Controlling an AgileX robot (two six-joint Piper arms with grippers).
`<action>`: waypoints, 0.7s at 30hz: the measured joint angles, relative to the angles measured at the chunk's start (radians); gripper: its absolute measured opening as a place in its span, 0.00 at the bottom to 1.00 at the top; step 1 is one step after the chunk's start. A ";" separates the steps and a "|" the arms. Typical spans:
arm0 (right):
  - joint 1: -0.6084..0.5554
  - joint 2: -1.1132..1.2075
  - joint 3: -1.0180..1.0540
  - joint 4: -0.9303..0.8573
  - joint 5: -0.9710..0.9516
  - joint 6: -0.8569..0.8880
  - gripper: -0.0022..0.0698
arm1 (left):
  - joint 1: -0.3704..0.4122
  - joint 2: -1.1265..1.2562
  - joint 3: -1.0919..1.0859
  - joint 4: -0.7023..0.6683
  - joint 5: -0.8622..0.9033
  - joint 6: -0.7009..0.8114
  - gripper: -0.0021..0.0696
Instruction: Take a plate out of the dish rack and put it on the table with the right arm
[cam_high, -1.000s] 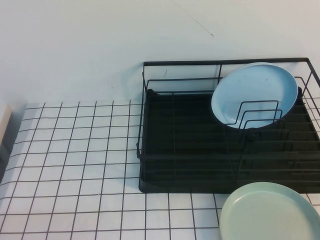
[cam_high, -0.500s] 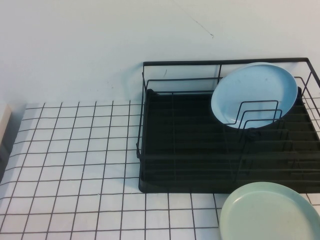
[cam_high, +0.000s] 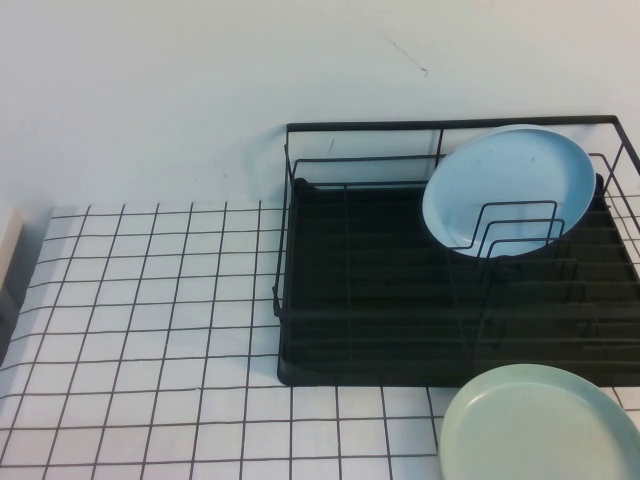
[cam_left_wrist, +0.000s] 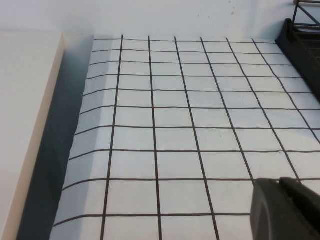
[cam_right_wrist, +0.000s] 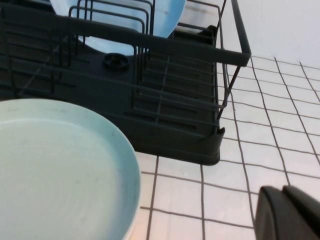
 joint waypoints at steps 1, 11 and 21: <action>0.000 0.000 0.002 0.000 -0.010 0.000 0.03 | 0.000 0.000 0.000 0.000 0.000 0.000 0.02; 0.000 0.000 0.010 0.000 -0.536 0.000 0.03 | 0.000 0.000 0.000 0.000 0.000 0.000 0.02; 0.000 0.000 0.010 0.016 -1.049 0.035 0.03 | 0.000 0.000 0.000 0.000 0.000 0.000 0.02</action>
